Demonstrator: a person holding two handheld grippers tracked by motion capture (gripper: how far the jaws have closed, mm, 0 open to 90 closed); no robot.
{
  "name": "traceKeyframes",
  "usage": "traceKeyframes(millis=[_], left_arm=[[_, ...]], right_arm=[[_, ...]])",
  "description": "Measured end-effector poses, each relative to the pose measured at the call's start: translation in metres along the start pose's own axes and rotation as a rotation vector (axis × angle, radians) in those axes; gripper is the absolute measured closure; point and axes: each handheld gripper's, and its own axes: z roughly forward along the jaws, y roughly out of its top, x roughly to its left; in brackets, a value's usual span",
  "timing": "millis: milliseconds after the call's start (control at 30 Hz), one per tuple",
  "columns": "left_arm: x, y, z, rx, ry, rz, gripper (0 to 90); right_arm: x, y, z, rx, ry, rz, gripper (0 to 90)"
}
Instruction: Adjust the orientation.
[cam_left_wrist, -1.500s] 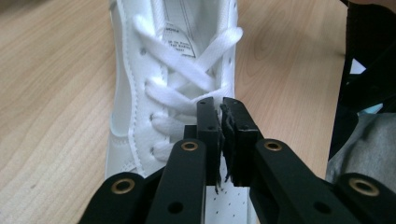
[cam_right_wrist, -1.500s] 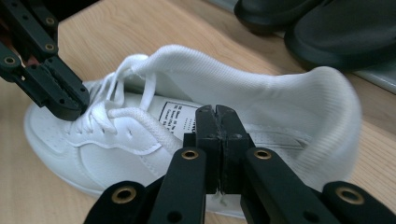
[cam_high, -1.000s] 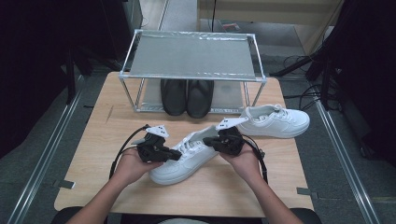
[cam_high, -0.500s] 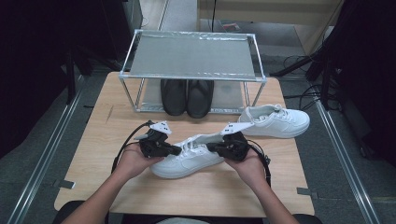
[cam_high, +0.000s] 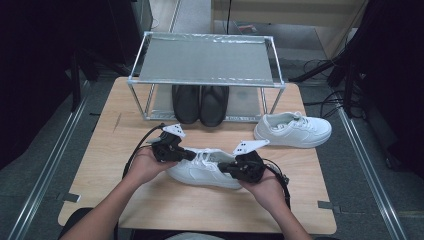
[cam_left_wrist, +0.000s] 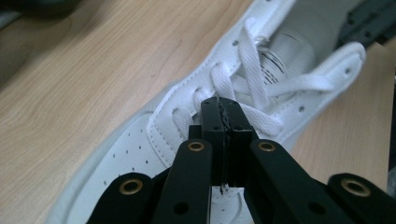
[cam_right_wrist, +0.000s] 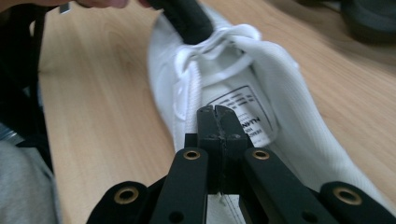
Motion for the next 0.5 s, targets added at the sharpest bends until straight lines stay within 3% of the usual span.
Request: traceKeyframes(millis=[233, 300, 500], left_arm=[[0.009, 0.006, 0.004, -0.009, -0.017, -0.002, 90.0], [0.011, 0.007, 0.005, -0.012, -0.015, 0.004, 90.0], [0.009, 0.008, -0.002, -0.014, -0.013, -0.028, 89.0]], right_arm=[[0.011, -0.001, 0.002, -0.001, 0.02, -0.004, 90.0], [0.009, -0.002, 0.002, 0.001, 0.02, -0.005, 90.0], [-0.004, -0.004, -0.004, -0.012, 0.014, 0.03, 90.0]])
